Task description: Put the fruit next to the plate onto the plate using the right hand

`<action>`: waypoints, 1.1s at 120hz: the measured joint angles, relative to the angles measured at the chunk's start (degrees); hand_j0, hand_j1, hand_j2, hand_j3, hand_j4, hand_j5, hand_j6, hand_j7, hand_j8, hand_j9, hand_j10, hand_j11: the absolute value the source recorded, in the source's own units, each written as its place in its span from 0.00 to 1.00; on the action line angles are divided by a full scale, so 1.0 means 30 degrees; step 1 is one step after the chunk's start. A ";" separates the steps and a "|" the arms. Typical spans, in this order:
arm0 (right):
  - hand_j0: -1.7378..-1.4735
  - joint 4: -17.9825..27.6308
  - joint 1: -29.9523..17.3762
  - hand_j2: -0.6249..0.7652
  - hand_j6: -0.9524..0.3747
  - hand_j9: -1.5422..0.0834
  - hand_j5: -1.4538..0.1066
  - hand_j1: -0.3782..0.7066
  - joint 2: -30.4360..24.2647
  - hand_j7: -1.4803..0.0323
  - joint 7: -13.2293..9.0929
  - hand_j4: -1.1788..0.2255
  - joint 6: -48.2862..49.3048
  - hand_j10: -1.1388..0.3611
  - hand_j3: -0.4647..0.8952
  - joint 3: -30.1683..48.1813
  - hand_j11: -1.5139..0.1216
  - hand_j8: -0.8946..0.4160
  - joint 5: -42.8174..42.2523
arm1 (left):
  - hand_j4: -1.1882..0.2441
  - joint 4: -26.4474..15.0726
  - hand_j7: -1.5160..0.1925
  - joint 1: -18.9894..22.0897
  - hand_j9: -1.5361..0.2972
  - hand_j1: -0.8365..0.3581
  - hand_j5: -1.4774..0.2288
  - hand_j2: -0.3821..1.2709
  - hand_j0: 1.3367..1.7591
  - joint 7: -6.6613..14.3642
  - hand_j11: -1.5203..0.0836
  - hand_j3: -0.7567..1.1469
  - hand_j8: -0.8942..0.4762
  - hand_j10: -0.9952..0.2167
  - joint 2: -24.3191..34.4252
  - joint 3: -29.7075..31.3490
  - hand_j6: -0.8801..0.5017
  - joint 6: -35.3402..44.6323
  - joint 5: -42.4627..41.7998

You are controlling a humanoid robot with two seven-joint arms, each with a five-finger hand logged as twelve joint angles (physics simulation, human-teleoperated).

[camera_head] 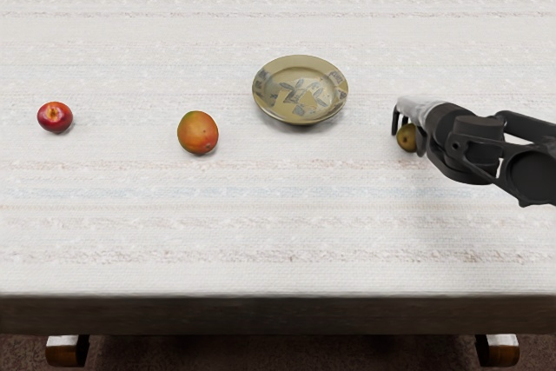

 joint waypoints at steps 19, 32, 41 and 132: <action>0.33 -0.0012 -0.0076 0.57 0.47 0.38 0.33 0.61 -0.0209 0.40 0.0024 0.41 -0.0452 0.53 0.34 0.0508 0.36 0.54 0.0246 | 0.82 0.0000 0.87 0.0000 0.83 0.97 0.85 0.23 0.76 0.0001 0.93 0.40 0.64 0.81 0.0000 0.0003 0.62 0.0000 0.0000; 0.32 -0.0053 -0.0002 0.58 0.48 0.38 0.31 0.62 -0.0294 0.39 0.0024 0.42 -0.0516 0.54 0.34 0.0745 0.36 0.55 0.0533 | 0.82 0.0001 0.87 0.0000 0.83 0.98 0.85 0.23 0.76 0.0002 0.93 0.40 0.64 0.81 0.0000 0.0004 0.62 0.0000 -0.0001; 0.32 -0.0086 0.0098 0.59 0.49 0.38 0.31 0.63 -0.0330 0.38 0.0024 0.43 -0.0521 0.54 0.34 0.0914 0.36 0.55 0.0662 | 0.82 0.0001 0.87 0.0000 0.83 0.98 0.85 0.23 0.76 0.0002 0.93 0.40 0.64 0.81 0.0000 0.0005 0.62 0.0000 -0.0001; 0.30 0.2250 0.3554 0.72 0.50 0.29 0.22 0.66 0.0835 0.31 0.0024 0.34 -0.0833 0.31 0.34 0.1442 0.26 0.51 0.0698 | 0.82 0.0001 0.87 0.0000 0.83 0.98 0.85 0.23 0.76 0.0002 0.93 0.40 0.64 0.81 0.0000 0.0006 0.62 0.0000 -0.0001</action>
